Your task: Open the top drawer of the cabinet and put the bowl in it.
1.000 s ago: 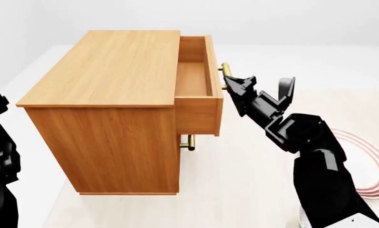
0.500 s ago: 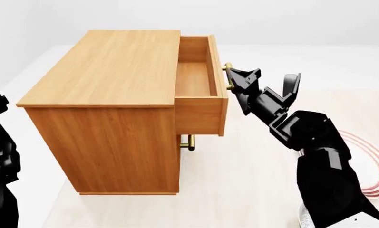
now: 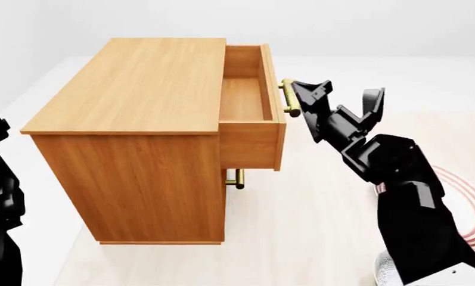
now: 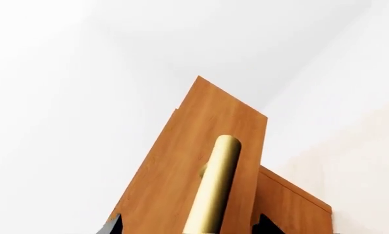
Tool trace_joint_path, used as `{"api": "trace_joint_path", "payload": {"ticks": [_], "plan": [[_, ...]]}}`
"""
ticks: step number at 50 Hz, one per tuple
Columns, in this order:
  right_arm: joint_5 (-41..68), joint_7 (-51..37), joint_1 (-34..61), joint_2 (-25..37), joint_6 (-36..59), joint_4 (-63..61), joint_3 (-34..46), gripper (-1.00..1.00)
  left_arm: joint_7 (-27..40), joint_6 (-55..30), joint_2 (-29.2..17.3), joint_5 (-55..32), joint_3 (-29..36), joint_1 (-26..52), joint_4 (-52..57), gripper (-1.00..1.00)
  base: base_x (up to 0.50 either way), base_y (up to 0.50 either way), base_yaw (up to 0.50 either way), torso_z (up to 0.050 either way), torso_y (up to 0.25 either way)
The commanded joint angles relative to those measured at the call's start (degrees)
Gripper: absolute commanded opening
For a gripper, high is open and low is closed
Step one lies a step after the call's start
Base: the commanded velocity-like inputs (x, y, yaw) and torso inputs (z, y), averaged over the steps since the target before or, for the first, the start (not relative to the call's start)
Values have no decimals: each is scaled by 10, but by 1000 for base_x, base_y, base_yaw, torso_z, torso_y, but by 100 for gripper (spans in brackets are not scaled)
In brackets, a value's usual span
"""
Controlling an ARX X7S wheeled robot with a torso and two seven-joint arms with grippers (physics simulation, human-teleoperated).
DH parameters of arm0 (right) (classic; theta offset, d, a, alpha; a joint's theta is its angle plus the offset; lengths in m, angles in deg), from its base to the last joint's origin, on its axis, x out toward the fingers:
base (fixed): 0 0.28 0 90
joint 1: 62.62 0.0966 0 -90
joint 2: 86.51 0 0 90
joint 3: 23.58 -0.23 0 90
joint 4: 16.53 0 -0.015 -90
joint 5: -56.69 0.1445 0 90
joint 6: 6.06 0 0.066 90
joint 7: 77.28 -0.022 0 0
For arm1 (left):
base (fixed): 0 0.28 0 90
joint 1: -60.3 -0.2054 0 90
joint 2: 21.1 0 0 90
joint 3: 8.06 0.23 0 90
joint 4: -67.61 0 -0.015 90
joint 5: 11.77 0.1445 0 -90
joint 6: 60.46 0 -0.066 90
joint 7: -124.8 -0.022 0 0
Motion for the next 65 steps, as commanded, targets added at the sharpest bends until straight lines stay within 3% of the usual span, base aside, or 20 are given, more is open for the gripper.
{"api": "trace_joint_path", "payload": {"ticks": [1, 7, 11, 14, 21, 26, 33, 43, 56, 65], "plan": [[-22, -108, 4, 9, -49, 1, -16, 100, -3, 1, 0, -1, -2, 1, 0, 100, 0, 0, 0, 0, 0], [-46, -177, 27, 14, -92, -16, -6, 100, -4, 1, 0, -2, -4, 1, 0, 100, 0, 0, 0, 0, 0], [-57, -174, 6, -50, 27, -270, 23, 100, -4, -1, -2, -2, -6, 2, 0, 100, 0, 0, 0, 0, 0], [-69, -169, 15, -74, 83, -377, 60, 100, -5, -1, -2, -1, -7, 2, 0, 100, 0, 0, 0, 0, 0], [-89, -163, 66, -93, 170, -491, 199, 100, -6, -1, -3, -2, -11, 0, 0, 100, 0, 0, 0, 0, 0], [-47, -170, 92, -94, 220, -513, 291, 100, -7, 0, -4, -2, -13, -1, 0, 100, 0, 0, 0, 0, 0], [35, -184, 131, -93, 280, -474, 369, 100, -8, 2, -4, -2, -16, -8, 0, 100, 0, 0, 0, 0, 0], [88, -175, 223, -88, 396, -326, 432, 100, -11, 3, -2, 0, -18, -11, 0, 100, 0, 0, 0, 0, 0], [67, -142, 299, -95, 341, -119, 590, 100, -11, 5, -2, -1, -20, -18, 0, 100, 0, 0, 0, 0, 0], [189, -168, 336, -96, 274, -3, 725, 100, -11, 5, -3, -1, -24, -20, 0, 100, 0, 0, 0, 0, 0]]}}
